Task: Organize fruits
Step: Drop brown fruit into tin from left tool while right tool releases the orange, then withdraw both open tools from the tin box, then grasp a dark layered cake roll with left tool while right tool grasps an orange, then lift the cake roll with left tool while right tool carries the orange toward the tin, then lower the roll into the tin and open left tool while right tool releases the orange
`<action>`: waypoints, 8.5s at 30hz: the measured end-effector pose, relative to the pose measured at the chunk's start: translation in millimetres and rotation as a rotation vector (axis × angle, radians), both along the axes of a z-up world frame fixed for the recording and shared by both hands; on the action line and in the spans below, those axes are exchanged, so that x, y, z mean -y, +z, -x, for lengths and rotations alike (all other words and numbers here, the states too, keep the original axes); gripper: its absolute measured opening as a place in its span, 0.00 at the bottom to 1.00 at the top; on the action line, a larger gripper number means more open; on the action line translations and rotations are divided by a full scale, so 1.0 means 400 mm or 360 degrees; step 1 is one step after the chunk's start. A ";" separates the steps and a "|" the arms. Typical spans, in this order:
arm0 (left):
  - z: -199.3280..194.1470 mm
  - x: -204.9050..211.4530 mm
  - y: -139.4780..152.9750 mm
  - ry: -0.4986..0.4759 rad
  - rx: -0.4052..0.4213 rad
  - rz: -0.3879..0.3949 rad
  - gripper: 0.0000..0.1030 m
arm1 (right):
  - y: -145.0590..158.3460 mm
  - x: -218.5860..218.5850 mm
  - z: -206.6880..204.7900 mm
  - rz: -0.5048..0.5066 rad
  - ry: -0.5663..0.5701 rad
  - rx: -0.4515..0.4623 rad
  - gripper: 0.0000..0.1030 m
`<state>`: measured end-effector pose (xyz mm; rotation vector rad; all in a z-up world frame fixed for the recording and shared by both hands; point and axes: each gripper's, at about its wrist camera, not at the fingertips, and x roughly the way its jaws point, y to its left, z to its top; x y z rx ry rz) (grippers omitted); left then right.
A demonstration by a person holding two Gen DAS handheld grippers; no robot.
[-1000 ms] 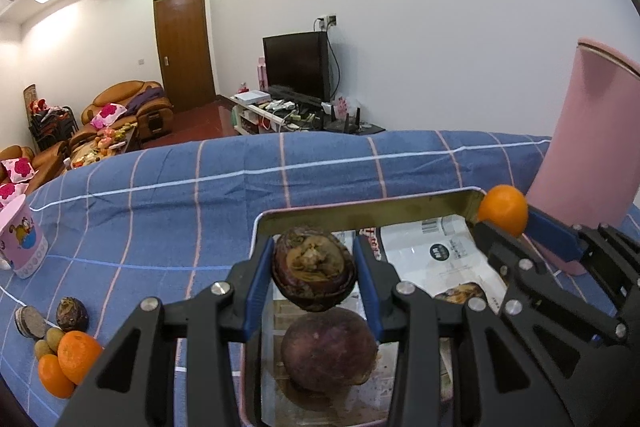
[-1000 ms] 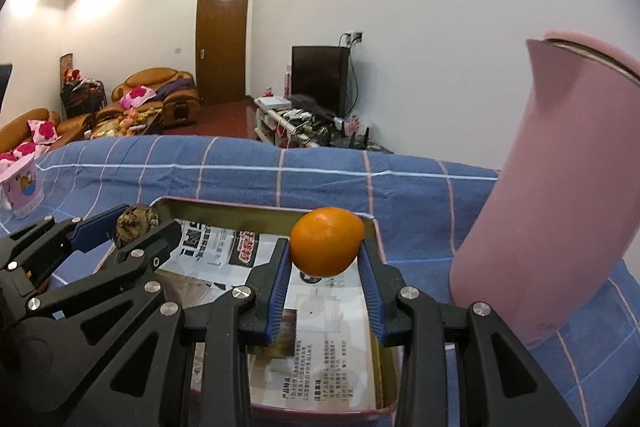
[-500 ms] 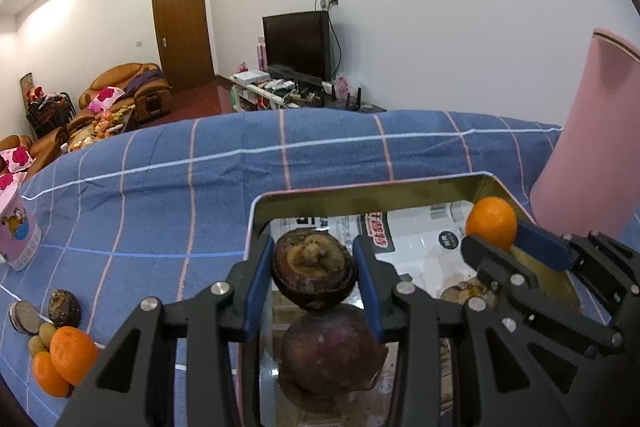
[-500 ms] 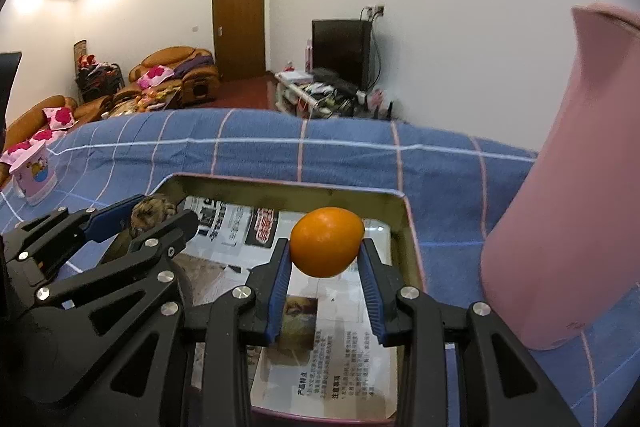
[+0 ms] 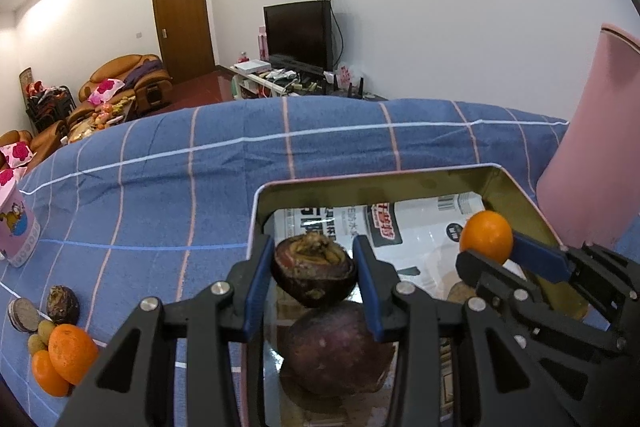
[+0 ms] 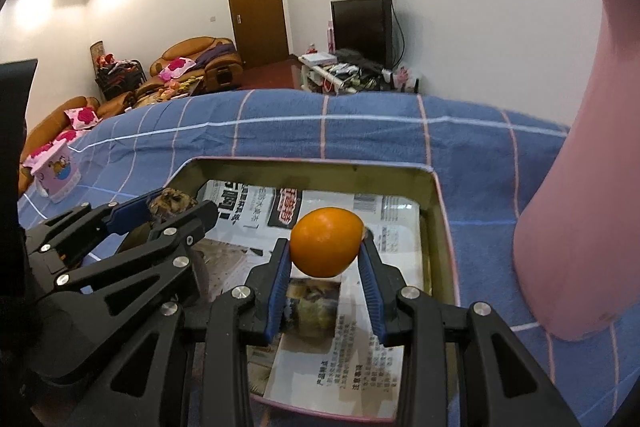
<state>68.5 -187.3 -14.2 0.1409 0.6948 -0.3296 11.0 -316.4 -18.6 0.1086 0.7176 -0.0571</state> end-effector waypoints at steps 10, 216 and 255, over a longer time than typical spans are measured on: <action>0.000 -0.004 0.001 -0.0005 0.0001 0.0005 0.41 | 0.054 0.008 0.070 -0.0074 -0.0042 0.0269 0.36; 0.144 -0.019 0.030 -0.0076 0.0185 0.0125 0.32 | 0.076 0.000 0.134 0.0324 -0.0365 0.0357 0.47; 0.027 0.050 -0.004 -0.0069 -0.0001 0.0088 0.32 | 0.039 0.041 0.022 0.0099 -0.0230 0.0158 0.47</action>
